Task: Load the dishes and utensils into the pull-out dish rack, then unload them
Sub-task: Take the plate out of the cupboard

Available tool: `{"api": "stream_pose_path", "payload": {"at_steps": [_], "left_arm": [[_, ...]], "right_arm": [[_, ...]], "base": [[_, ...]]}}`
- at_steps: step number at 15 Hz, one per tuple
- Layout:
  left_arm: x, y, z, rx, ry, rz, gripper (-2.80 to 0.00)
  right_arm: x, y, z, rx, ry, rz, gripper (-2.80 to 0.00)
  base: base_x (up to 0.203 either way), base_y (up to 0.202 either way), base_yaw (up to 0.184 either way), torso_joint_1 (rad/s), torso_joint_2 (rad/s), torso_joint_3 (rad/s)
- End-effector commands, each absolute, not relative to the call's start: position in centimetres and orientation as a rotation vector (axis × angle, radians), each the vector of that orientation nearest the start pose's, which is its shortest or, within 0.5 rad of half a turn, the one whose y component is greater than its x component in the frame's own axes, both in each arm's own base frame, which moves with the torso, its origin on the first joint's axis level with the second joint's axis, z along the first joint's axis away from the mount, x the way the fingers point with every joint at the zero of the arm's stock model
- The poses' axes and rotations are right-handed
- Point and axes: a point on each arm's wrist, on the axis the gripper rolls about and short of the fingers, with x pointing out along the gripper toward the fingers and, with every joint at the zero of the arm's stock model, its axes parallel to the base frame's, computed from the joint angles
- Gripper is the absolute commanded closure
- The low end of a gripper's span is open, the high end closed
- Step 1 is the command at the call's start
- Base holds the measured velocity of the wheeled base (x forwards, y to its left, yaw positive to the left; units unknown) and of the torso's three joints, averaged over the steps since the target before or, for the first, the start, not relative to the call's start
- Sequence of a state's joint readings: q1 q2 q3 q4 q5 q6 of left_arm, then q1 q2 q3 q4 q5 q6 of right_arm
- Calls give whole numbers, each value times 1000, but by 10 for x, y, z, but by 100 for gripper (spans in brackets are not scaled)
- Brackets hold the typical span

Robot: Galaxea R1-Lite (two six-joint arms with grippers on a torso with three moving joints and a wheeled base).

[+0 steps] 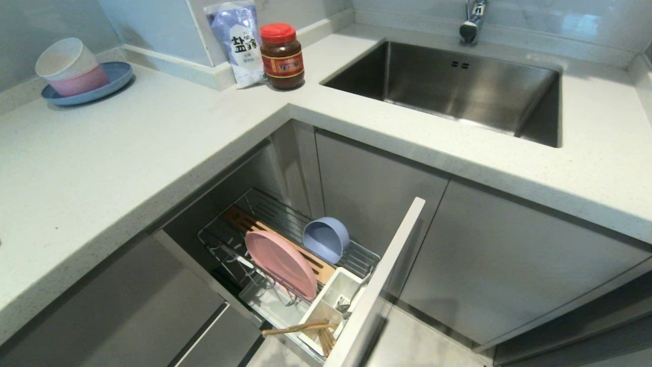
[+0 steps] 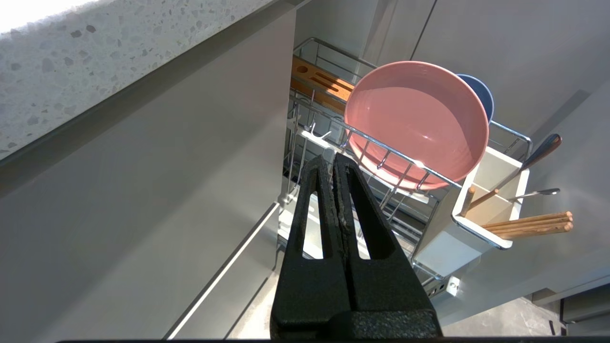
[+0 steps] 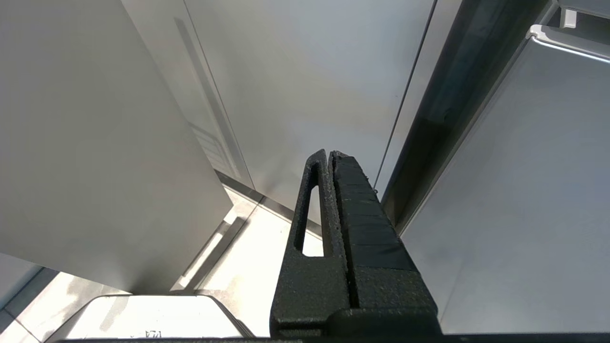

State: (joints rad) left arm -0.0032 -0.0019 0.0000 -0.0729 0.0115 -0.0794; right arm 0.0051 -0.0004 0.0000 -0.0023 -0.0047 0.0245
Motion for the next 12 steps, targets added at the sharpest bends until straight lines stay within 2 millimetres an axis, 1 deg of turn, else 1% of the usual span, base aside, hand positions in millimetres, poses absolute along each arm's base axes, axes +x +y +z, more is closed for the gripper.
{"api": "stream_pose_path", "payload": {"at_steps": [1,8,10,11,12], "left_arm": [[-21,0,76,-80,-49,7,0],[-21,0,76,-80,-48,9,0],[-21,0,77,-46,-58,3,0],[-23,0,81,-17,-76,-1,0],[-25,0,90,-7,-105,-15,0]], "right_arm": [[-23,0,75,25,-4,1,0],[-23,0,75,25,-5,0,0],[-23,0,75,25,-5,0,0],[-23,0,75,25,-6,0,0],[-23,0,75,25,-6,1,0]], "base": [[0,0,0,0,0,0],[0,0,0,0,0,0],[0,0,0,0,0,0],[0,0,0,0,0,0],[0,0,0,0,0,0]]}}
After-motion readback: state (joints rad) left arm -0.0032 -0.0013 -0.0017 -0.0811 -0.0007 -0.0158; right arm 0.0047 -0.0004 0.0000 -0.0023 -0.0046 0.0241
